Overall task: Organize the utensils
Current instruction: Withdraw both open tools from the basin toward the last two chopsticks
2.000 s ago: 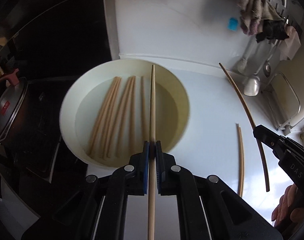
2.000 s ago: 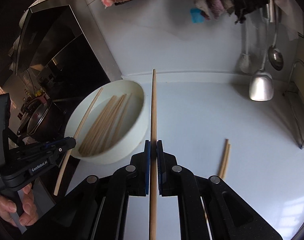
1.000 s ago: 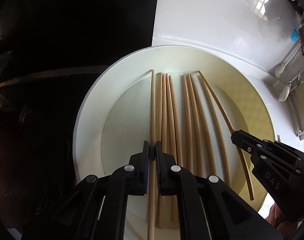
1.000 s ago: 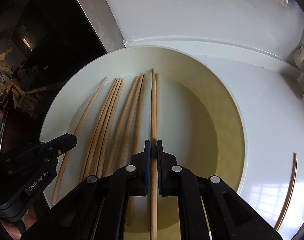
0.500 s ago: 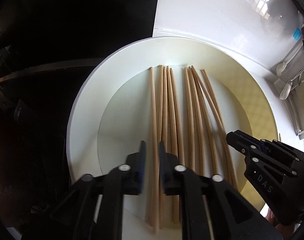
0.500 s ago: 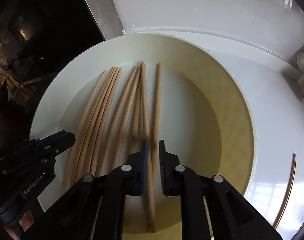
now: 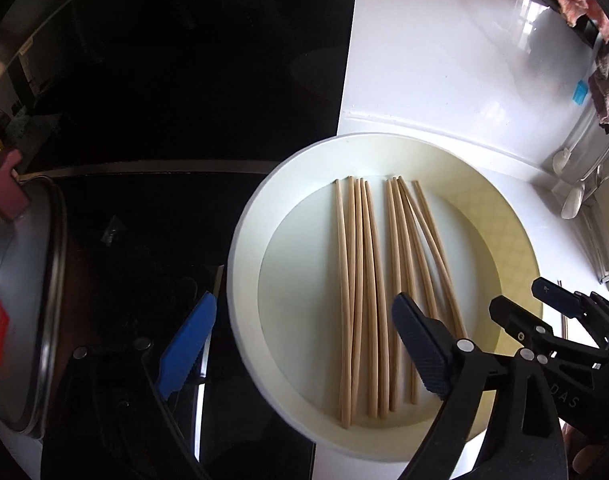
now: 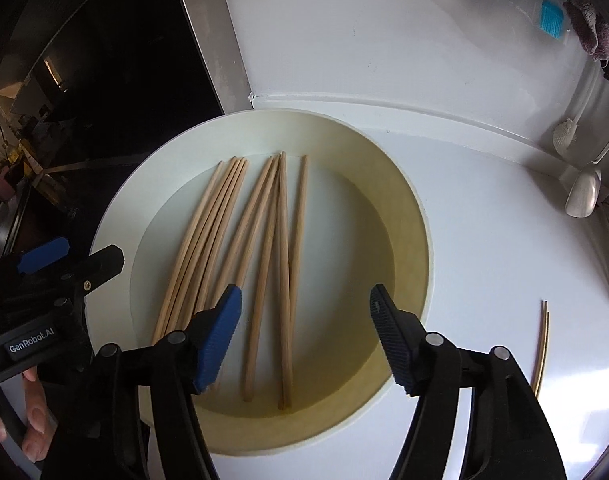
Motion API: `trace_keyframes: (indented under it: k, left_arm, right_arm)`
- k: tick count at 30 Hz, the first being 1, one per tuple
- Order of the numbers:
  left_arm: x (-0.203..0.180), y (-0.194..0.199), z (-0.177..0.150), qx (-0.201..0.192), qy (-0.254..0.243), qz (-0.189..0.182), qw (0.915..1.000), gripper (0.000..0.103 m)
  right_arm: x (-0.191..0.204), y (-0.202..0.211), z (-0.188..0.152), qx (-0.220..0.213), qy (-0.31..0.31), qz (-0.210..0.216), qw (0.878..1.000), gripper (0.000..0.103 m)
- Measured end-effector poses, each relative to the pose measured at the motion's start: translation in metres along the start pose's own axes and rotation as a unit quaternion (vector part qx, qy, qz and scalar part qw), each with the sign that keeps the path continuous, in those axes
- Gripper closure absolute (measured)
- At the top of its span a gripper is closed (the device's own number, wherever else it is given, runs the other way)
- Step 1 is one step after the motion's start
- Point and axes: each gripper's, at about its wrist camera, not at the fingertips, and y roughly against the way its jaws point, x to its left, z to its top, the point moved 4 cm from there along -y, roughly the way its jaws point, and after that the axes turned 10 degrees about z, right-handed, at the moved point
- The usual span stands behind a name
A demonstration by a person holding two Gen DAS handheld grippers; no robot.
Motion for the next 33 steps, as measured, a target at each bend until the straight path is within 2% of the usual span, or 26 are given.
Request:
trace_keyframes:
  k: [9, 16, 23, 26, 33]
  left_arm:
    - [-0.002, 0.025, -0.014, -0.011, -0.013, -0.008, 0.9998, 0.011]
    - [-0.031, 0.04, -0.025, -0.014, -0.024, -0.022, 0.9994, 0.011]
    - [-0.082, 0.064, -0.042, -0.018, -0.038, -0.044, 0.9982, 0.011]
    - [-0.107, 0.075, -0.056, -0.029, -0.037, -0.046, 0.9978, 0.009]
    - [-0.17, 0.093, -0.092, -0.018, -0.035, -0.051, 0.9979, 0.009]
  right_arm:
    - [-0.004, 0.042, -0.027, -0.018, -0.012, -0.031, 0.999, 0.032]
    - [-0.029, 0.061, -0.044, -0.026, -0.037, -0.049, 0.998, 0.032]
    - [-0.081, 0.098, -0.079, -0.045, -0.076, -0.063, 0.994, 0.032]
    - [-0.113, 0.114, -0.099, -0.049, -0.087, -0.073, 0.992, 0.032]
    - [-0.191, 0.143, -0.151, -0.047, -0.118, -0.082, 0.989, 0.032]
